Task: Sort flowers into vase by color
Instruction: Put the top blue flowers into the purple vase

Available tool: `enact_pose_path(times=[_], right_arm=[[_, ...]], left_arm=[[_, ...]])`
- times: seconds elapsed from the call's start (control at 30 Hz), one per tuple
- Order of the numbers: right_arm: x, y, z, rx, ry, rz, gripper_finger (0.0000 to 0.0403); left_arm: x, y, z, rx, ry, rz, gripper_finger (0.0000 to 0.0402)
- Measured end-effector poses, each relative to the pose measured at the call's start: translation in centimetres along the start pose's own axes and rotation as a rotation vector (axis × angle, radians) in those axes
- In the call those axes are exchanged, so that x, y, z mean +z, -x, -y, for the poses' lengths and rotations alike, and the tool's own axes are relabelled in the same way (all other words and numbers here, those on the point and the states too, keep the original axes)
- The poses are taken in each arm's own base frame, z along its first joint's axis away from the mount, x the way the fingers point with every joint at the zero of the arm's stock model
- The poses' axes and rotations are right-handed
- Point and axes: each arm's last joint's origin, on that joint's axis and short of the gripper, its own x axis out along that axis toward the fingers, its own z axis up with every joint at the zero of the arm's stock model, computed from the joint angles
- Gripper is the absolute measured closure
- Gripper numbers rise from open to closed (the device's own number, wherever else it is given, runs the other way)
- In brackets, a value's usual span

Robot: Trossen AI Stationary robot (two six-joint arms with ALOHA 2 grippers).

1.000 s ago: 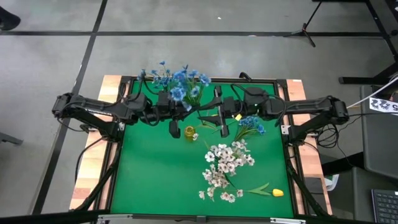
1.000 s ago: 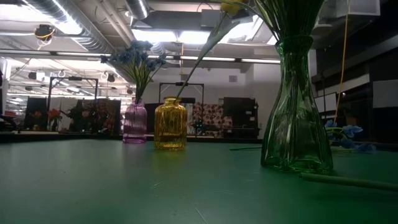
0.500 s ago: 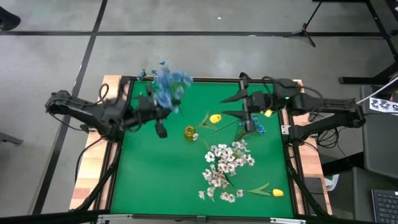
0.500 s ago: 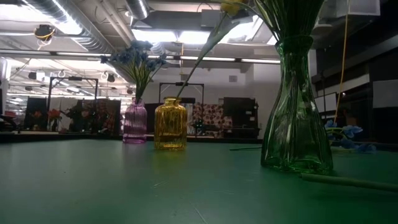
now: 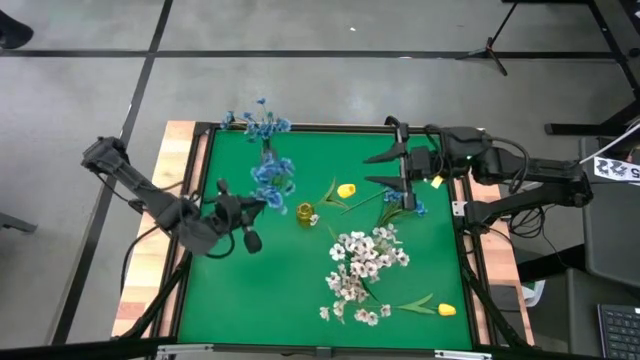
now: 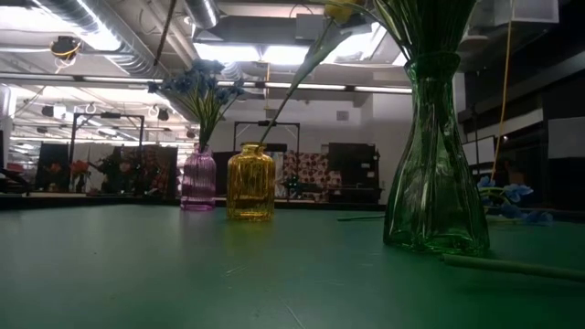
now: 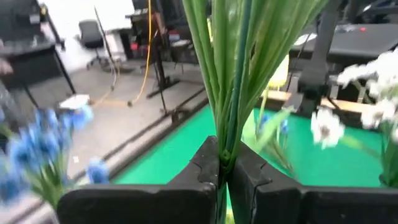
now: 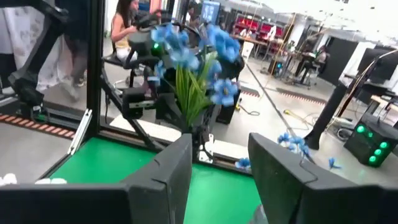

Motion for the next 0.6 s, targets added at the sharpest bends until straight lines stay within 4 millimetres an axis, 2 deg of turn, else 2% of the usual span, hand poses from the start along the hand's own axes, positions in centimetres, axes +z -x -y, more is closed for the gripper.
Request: enact_pose_path(times=[0.17, 0.3, 0.4, 0.6], right_arm=[[-0.1, 0.0, 0.0, -0.007, -0.002, -0.012, 0.0244], [-0.1, 0.0, 0.0, -0.007, -0.002, -0.014, 0.0244], [-0.1, 0.0, 0.0, -0.007, -0.002, -0.014, 0.0244], [-0.2, 0.0, 0.0, -0.007, -0.003, -0.016, 0.0244]], left_arm=[[-4.1, -0.8, -0.5, 0.048, 0.084, -0.040, 0.0395], [-6.3, -2.1, -1.5, 0.129, 0.101, -0.060, 0.0395], [-7.2, -3.3, -2.6, 0.208, 0.094, -0.071, 0.0395], [-7.5, -5.9, -4.8, 0.358, 0.077, -0.096, 0.0395]])
